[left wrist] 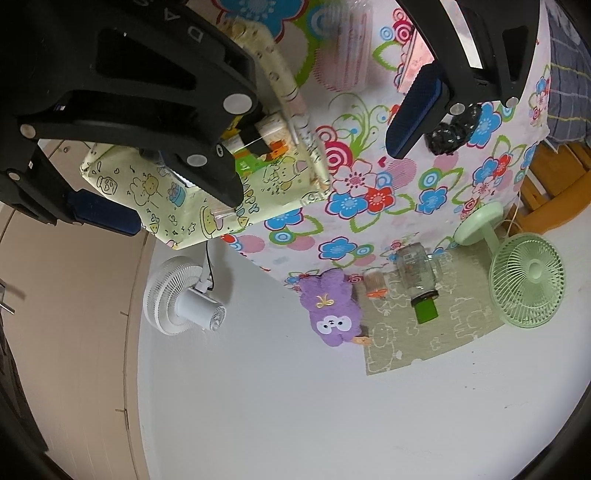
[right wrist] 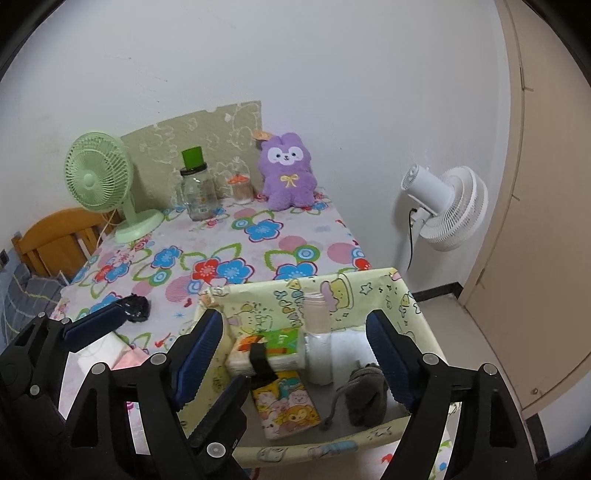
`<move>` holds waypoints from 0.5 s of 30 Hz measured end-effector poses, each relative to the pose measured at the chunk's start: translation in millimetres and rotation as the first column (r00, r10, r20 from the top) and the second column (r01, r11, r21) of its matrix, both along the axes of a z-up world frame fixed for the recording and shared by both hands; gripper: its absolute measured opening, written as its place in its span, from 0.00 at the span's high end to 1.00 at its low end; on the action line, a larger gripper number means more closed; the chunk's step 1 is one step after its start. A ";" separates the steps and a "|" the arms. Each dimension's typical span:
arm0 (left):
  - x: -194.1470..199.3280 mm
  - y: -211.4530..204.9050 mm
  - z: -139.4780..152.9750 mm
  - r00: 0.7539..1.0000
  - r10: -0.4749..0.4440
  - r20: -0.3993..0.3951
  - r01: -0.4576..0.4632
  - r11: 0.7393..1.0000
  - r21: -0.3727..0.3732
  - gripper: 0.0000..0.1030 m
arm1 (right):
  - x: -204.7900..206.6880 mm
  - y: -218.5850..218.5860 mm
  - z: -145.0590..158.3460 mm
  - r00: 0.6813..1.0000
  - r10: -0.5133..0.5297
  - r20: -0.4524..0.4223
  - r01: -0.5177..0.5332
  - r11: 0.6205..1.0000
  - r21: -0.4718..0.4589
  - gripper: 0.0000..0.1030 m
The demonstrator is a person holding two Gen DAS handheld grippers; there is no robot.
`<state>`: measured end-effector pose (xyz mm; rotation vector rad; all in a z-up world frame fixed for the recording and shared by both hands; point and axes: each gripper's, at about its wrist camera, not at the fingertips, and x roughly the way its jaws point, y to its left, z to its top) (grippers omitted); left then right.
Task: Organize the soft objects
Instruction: 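Withdraw both tools from the box toward the pink packet and plastic sleeve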
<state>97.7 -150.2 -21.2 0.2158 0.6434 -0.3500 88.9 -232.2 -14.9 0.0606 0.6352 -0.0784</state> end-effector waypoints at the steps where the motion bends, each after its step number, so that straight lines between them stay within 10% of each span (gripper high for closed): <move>1: -1.6 3.4 0.5 1.000 0.002 0.002 -0.002 1.000 0.000 0.00 | -1.8 2.8 0.5 1.000 0.001 0.004 -0.001 1.000 -0.002 0.20; 15: -20.8 43.9 6.8 0.999 0.033 0.037 -0.033 0.999 -0.001 0.01 | -17.2 44.9 4.7 0.999 0.027 0.019 -0.027 1.000 -0.003 0.20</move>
